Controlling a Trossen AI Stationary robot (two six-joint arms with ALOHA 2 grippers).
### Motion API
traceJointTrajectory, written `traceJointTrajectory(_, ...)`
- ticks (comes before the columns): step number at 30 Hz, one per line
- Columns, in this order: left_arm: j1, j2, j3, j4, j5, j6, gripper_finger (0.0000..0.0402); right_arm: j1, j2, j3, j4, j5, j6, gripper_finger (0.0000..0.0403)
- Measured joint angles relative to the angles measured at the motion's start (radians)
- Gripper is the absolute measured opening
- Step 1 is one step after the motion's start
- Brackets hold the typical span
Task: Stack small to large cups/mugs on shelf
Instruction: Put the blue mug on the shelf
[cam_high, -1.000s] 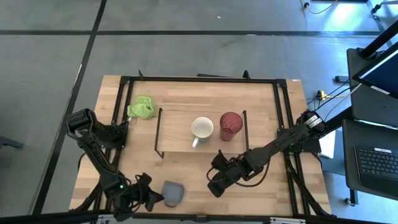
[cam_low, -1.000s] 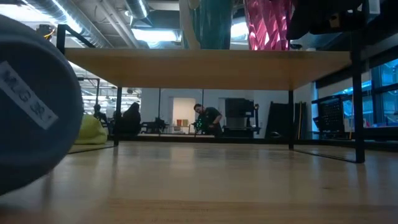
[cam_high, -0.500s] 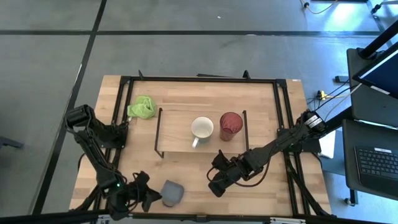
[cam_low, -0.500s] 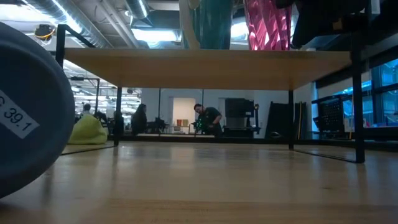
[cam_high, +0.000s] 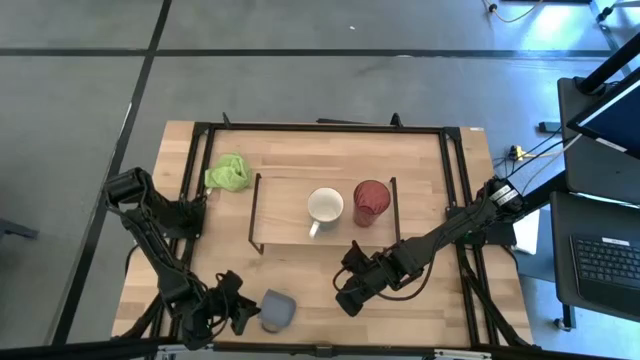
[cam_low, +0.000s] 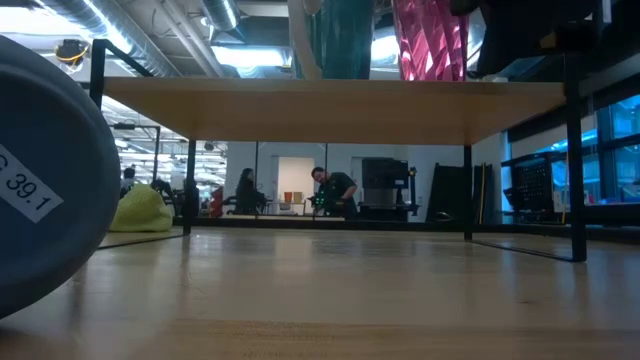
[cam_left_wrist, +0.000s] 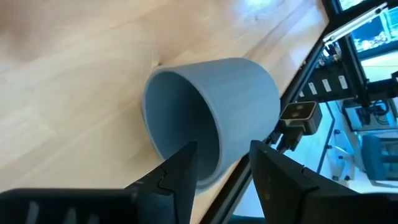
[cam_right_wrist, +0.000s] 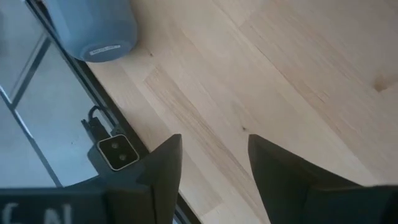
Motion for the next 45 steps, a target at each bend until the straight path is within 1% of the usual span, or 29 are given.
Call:
traceJointTrajectory(3, 0.012, 0.004, -0.001, 0.007, 0.010, 0.009, 0.0143, 0.000, 0.000, 0.000, -0.021, 0.000, 0.003, 0.0186)
traceJointTrajectory(5, 0.018, 0.017, -0.013, 0.041, 0.013, 0.010, 0.0143, 0.000, 0.000, 0.000, -0.028, 0.000, 0.004, 0.0186)
traceJointTrajectory(9, 0.024, 0.047, -0.053, 0.182, 0.015, 0.033, 0.0144, 0.000, 0.000, 0.000, -0.031, -0.002, 0.005, 0.0186)
traceJointTrajectory(11, 0.026, 0.057, -0.072, 0.245, -0.001, 0.045, 0.0144, 0.000, 0.000, 0.000, -0.035, -0.009, 0.006, 0.0186)
traceJointTrajectory(14, 0.033, 0.058, -0.080, 0.304, -0.046, 0.096, 0.0144, 0.000, 0.000, 0.000, -0.051, -0.015, 0.006, 0.0186)
traceJointTrajectory(18, 0.051, 0.058, -0.081, 0.354, -0.041, 0.186, 0.0136, 0.000, 0.000, 0.000, -0.087, -0.019, 0.007, 0.0186)
traceJointTrajectory(20, 0.063, 0.058, -0.081, 0.377, -0.022, 0.229, 0.0122, 0.000, 0.000, 0.000, -0.107, -0.019, 0.007, 0.0186)
traceJointTrajectory(22, 0.076, 0.058, -0.081, 0.396, 0.004, 0.269, 0.0099, 0.000, 0.000, 0.000, -0.113, -0.024, 0.007, 0.0186)
traceJointTrajectory(25, 0.092, 0.058, -0.081, 0.409, 0.044, 0.302, 0.0052, 0.000, 0.000, 0.000, -0.117, -0.043, 0.007, 0.0186)
traceJointTrajectory(27, 0.103, 0.054, -0.079, 0.431, 0.050, 0.315, 0.0019, 0.000, 0.000, 0.000, -0.117, -0.043, 0.007, 0.0186)
traceJointTrajectory(28, 0.109, 0.049, -0.078, 0.432, 0.052, 0.316, 0.0011, 0.000, -0.001, 0.000, -0.117, -0.043, 0.010, 0.0186)
traceJointTrajectory(31, 0.142, 0.028, -0.077, 0.412, 0.083, 0.318, 0.0009, 0.002, -0.016, 0.000, -0.126, -0.028, 0.013, 0.0186)
traceJointTrajectory(34, 0.190, -0.035, -0.049, 0.348, 0.139, 0.355, 0.0005, 0.012, -0.046, 0.000, -0.181, 0.010, 0.039, 0.0186)
traceJointTrajectory(36, 0.222, -0.095, 0.001, 0.257, 0.166, 0.398, 0.0005, 0.036, -0.068, 0.000, -0.244, 0.063, 0.069, 0.0186)
traceJointTrajectory(38, 0.253, -0.147, 0.075, 0.077, 0.188, 0.419, 0.0004, 0.074, -0.094, 0.000, -0.323, 0.110, 0.121, 0.0186)
traceJointTrajectory(40, 0.280, -0.186, 0.180, -0.165, 0.217, 0.416, 0.0003, 0.111, -0.118, 0.000, -0.397, 0.121, 0.178, 0.0186)
traceJointTrajectory(43, 0.314, -0.212, 0.372, -0.529, 0.255, 0.362, 0.0002, 0.174, -0.141, 0.000, -0.494, 0.151, 0.274, 0.0186)
traceJointTrajectory(45, 0.340, -0.211, 0.501, -0.731, 0.273, 0.345, 0.0002, 0.214, -0.149, 0.000, -0.533, 0.180, 0.342, 0.0186)
